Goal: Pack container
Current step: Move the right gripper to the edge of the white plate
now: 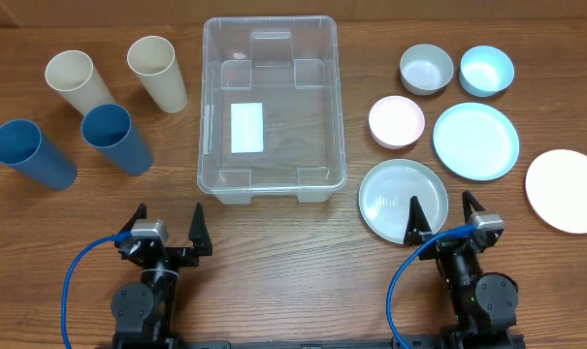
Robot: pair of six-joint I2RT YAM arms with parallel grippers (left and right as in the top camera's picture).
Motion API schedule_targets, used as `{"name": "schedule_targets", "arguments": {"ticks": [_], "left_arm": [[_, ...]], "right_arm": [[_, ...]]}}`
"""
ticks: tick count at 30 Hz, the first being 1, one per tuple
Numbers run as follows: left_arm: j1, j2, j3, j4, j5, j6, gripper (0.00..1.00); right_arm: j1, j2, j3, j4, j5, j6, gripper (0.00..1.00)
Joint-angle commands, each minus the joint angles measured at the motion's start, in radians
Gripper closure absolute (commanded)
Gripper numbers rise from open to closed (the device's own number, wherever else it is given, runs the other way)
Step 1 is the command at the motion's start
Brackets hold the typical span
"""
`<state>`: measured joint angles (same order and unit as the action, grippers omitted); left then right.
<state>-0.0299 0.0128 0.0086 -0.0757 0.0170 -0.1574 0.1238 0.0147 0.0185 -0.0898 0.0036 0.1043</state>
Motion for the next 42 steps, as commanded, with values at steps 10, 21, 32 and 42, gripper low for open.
{"name": "schedule_targets", "arguments": {"ticks": [10, 21, 32, 42], "left_arm": [[0.01, -0.008, -0.004, -0.002, -0.006, 0.008, 0.0], [0.01, -0.008, -0.004, -0.002, -0.006, 0.008, 0.0], [0.01, -0.008, -0.004, -0.002, -0.006, 0.008, 0.0], [0.01, -0.008, -0.004, -0.002, -0.006, 0.008, 0.0]], "right_arm": [[-0.007, -0.012, -0.01, 0.007, -0.006, -0.008, 0.0], [-0.007, -0.012, -0.01, 0.007, -0.006, -0.008, 0.0], [-0.007, -0.012, -0.01, 0.007, -0.006, -0.008, 0.0], [-0.006, -0.011, 0.0, -0.014, -0.007, -0.007, 0.0]]}}
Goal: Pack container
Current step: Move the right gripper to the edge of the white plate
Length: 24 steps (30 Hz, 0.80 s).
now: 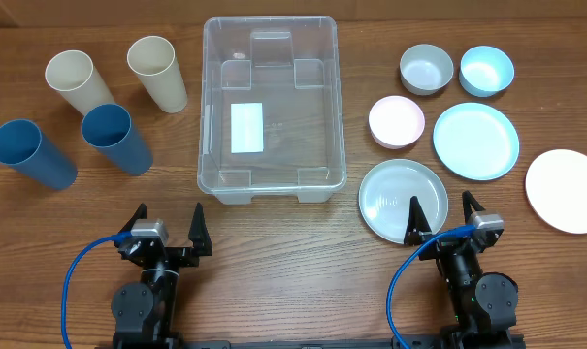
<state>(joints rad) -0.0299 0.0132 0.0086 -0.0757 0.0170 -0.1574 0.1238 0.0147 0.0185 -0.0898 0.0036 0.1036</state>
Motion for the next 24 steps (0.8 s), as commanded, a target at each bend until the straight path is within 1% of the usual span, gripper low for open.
{"name": "schedule_targets", "arguments": {"ticks": [1, 2, 4, 5, 7, 8, 9, 11, 12, 14, 17, 22, 24], "left_arm": [[0.01, -0.009, -0.004, -0.002, -0.006, 0.008, 0.0], [0.01, -0.009, -0.004, -0.002, -0.006, 0.008, 0.0], [0.01, -0.009, -0.004, -0.002, -0.006, 0.008, 0.0], [0.01, -0.009, -0.004, -0.002, -0.006, 0.008, 0.0], [0.01, -0.009, -0.004, -0.002, -0.006, 0.008, 0.0], [0.01, -0.009, -0.004, -0.002, -0.006, 0.008, 0.0], [0.01, -0.009, -0.004, -0.002, -0.006, 0.008, 0.0], [0.01, -0.009, -0.004, -0.002, -0.006, 0.008, 0.0], [0.01, -0.009, -0.004, -0.002, -0.006, 0.008, 0.0], [0.01, -0.009, -0.004, -0.002, -0.006, 0.008, 0.0], [0.01, -0.009, -0.004, -0.002, -0.006, 0.008, 0.0], [0.01, -0.009, -0.004, -0.002, -0.006, 0.008, 0.0], [0.01, -0.009, -0.004, -0.002, -0.006, 0.008, 0.0]], "right_arm": [[-0.006, -0.011, 0.018, -0.049, -0.007, -0.005, 0.0], [-0.006, -0.011, 0.043, -0.089, -0.007, 0.001, 0.0], [-0.006, 0.003, 0.179, -0.252, -0.006, 0.001, 0.0], [-0.006, 0.019, 0.227, -0.285, -0.006, 0.003, 0.0], [-0.006, 0.097, 0.379, -0.369, -0.006, 0.046, 0.0], [-0.006, 0.166, 0.473, -0.43, -0.006, 0.081, 0.0], [-0.006, 0.303, 0.614, -0.544, -0.006, 0.106, 0.0], [-0.006, 0.491, 0.772, -0.693, -0.034, 0.106, 0.0], [-0.006, 0.605, 0.861, -0.777, -0.088, 0.106, 0.0], [-0.006, 0.776, 0.98, -0.874, -0.139, 0.106, 0.0], [-0.006, 0.977, 1.038, -0.895, -0.169, 0.106, 0.0], [-0.008, 1.204, 1.038, -0.959, -0.169, 0.114, 0.0], [-0.008, 1.284, 1.035, -0.972, -0.103, 0.202, 0.0]]}}
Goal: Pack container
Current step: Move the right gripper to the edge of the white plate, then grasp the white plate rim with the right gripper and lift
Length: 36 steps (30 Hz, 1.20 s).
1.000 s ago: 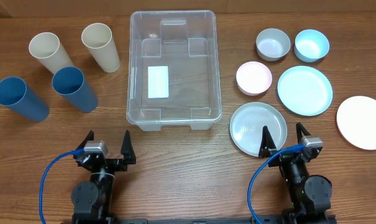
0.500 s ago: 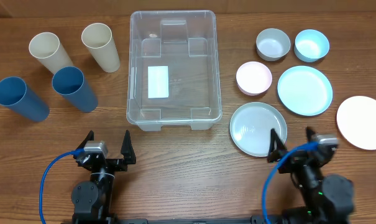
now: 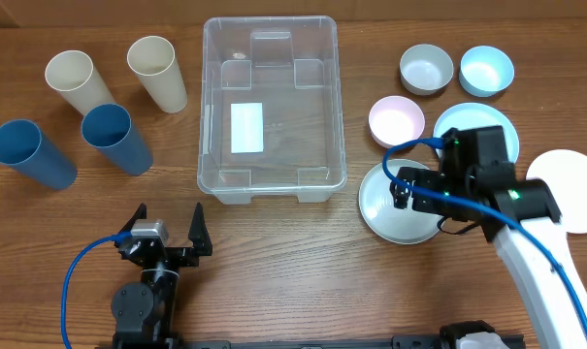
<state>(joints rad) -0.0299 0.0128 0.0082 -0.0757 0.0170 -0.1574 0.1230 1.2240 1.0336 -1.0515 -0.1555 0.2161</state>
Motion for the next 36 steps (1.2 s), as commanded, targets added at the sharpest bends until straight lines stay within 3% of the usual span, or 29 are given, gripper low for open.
{"name": "schedule_targets", "arguments": {"ticks": [1, 7, 11, 16, 23, 29, 36], "left_arm": [[0.01, -0.008, -0.003, -0.002, -0.006, 0.008, 0.0], [0.01, -0.008, -0.003, -0.002, -0.006, 0.008, 0.0], [0.01, -0.008, -0.003, -0.002, -0.006, 0.008, 0.0], [0.01, -0.008, -0.003, -0.002, -0.006, 0.008, 0.0], [0.01, -0.008, -0.003, -0.002, -0.006, 0.008, 0.0], [0.01, -0.008, -0.003, -0.002, -0.006, 0.008, 0.0], [0.01, -0.008, -0.003, -0.002, -0.006, 0.008, 0.0]], "right_arm": [[-0.008, 0.105, 0.019, -0.014, 0.095, 0.142, 0.0], [-0.012, 0.255, 0.016, -0.029, 0.208, 0.338, 0.0], [-0.108, 0.282, 0.013, -0.069, 0.207, 0.418, 0.02], [-0.217, 0.282, -0.045, 0.002, 0.176, 0.439, 0.1], [-0.218, 0.282, -0.212, 0.192, 0.135, 0.439, 0.15], [-0.218, 0.282, -0.27, 0.263, 0.108, 0.439, 0.49], [-0.218, 0.282, -0.346, 0.333, 0.1, 0.439, 0.75]]}}
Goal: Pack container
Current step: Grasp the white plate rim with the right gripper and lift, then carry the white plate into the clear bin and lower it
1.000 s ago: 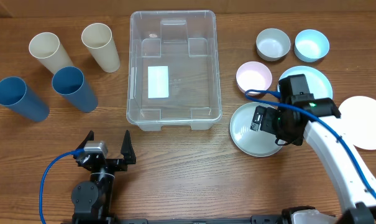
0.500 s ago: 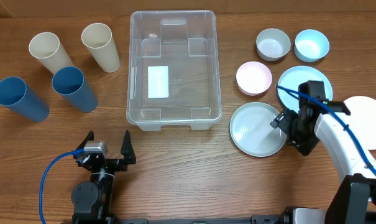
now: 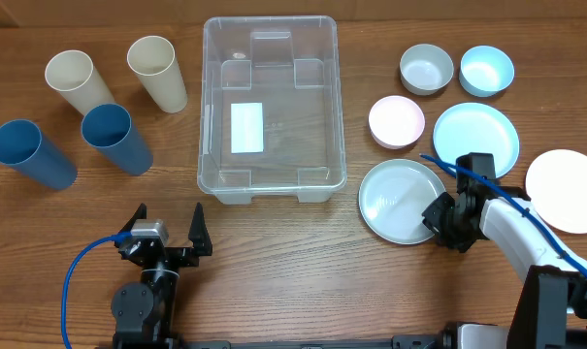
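Observation:
The clear plastic container (image 3: pixel 269 107) stands in the middle of the table, holding only a white label. A pale grey-green plate (image 3: pixel 395 199) lies to its lower right. My right gripper (image 3: pixel 437 215) is down at that plate's right rim, seen from above, so its fingers are hidden under the wrist. My left gripper (image 3: pixel 169 228) rests open at the front left, holding nothing. At the left stand two cream cups (image 3: pixel 70 79) (image 3: pixel 157 70) and two blue cups (image 3: pixel 116 138) (image 3: pixel 29 153).
On the right are a grey bowl (image 3: pixel 426 68), a light blue bowl (image 3: pixel 486 70), a pink bowl (image 3: pixel 396 121), a light blue plate (image 3: pixel 475 139) and a white plate (image 3: pixel 565 191). A blue cable (image 3: pixel 506 199) runs along the right arm.
The right arm has drawn back from over the pale plate's upper right; its gripper is now low at the plate's right rim. Plates, bowls, cups and the left arm are unchanged.
At the two oldest moments both grippers rested open at the table's front edge. Then the right arm was stretched out over the pale plate near the pink bowl. Now its gripper is at that plate's right rim. No object has shifted.

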Robot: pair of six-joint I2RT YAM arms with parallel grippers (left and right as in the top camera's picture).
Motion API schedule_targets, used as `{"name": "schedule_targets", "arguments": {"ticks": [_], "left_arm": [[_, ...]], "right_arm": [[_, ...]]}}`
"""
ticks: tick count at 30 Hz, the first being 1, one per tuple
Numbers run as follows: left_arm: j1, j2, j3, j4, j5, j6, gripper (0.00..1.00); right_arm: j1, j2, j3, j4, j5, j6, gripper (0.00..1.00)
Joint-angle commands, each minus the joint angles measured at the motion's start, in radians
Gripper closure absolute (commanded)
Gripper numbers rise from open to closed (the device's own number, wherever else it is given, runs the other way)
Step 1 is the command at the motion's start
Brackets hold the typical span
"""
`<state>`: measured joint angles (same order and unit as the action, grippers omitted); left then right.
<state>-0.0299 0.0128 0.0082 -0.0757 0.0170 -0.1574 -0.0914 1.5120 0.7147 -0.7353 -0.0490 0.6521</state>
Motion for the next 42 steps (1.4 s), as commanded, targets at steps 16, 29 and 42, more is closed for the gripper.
{"name": "schedule_targets", "arguments": {"ticks": [16, 29, 42], "left_arm": [[0.01, -0.008, -0.003, -0.002, -0.006, 0.008, 0.0], [0.01, -0.008, -0.003, -0.002, -0.006, 0.008, 0.0], [0.01, -0.008, -0.003, -0.002, -0.006, 0.008, 0.0]], "right_arm": [[-0.003, -0.106, 0.159, -0.228, -0.016, -0.031, 0.96], [0.037, -0.272, 0.581, -0.419, -0.079, -0.261, 0.96], [0.573, -0.08, 0.615, 0.198, -0.153, -0.29, 0.96]]}}
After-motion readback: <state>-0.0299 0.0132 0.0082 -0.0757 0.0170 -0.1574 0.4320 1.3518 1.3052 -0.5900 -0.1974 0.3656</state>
